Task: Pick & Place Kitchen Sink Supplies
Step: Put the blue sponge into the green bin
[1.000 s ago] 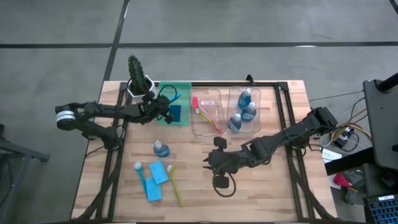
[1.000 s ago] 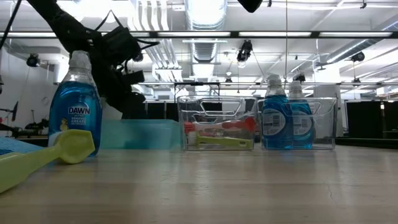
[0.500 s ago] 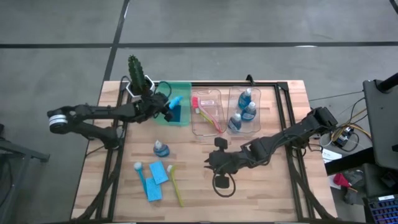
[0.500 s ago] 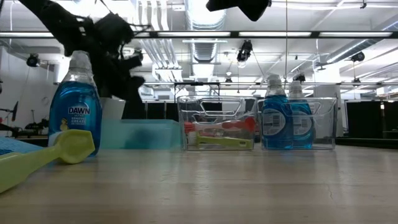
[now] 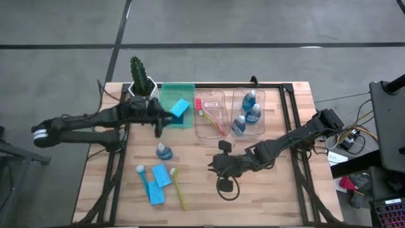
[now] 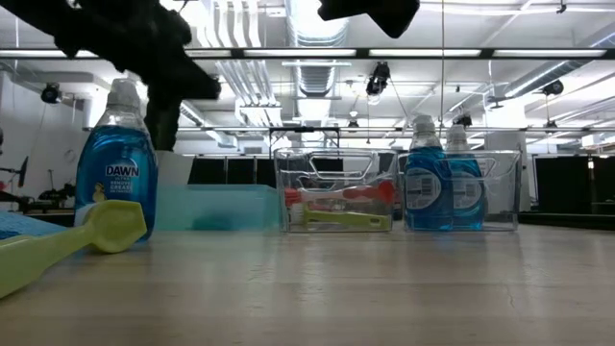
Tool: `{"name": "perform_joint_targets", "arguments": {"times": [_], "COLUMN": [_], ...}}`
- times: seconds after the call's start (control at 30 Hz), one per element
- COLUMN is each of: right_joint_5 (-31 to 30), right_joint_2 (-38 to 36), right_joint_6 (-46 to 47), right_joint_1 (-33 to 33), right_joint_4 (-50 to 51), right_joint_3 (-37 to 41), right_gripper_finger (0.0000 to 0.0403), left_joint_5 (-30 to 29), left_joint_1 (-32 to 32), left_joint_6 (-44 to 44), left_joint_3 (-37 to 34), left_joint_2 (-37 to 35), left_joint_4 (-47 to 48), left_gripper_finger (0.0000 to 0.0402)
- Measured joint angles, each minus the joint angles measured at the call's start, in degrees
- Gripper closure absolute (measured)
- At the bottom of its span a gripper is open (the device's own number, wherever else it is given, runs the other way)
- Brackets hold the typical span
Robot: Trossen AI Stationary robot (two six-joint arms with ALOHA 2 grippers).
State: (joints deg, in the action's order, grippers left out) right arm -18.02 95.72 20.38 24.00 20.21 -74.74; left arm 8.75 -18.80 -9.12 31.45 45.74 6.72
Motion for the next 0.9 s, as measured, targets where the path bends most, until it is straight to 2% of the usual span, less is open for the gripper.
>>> {"name": "perform_joint_targets", "arguments": {"times": [0.07,0.23,0.47,0.57,0.73,0.9], "right_joint_5": [0.00,0.00,-0.01,-0.04,-0.04,-0.07], "right_joint_2": [0.00,0.00,0.00,0.00,0.00,0.00], "right_joint_6": [0.00,0.71,0.98,0.61,0.49,0.48], "right_joint_1": [0.13,0.15,0.40,0.40,0.38,0.38], "right_joint_4": [0.00,-0.02,0.02,0.00,0.07,-0.04], "right_joint_3": [0.00,0.02,0.02,0.06,0.20,0.31], "right_gripper_finger": [0.0334,0.0326,0.0316,0.0313,0.0313,0.0323], "left_joint_5": [3.15,4.28,4.34,1.93,-5.43,-10.91], "left_joint_1": [1.82,7.15,20.85,27.32,37.91,48.04], "left_joint_6": [0.41,0.95,4.78,3.21,-1.37,-4.38], "left_joint_3": [-0.08,-0.08,-1.54,-2.60,-3.67,-3.68], "left_joint_2": [-2.15,-6.95,-10.02,-10.10,-9.83,-8.24], "left_joint_4": [-0.19,-2.14,-2.29,-2.71,-2.69,-6.90], "left_gripper_finger": [0.0264,0.0264,0.0264,0.0264,0.0264,0.0264]}}
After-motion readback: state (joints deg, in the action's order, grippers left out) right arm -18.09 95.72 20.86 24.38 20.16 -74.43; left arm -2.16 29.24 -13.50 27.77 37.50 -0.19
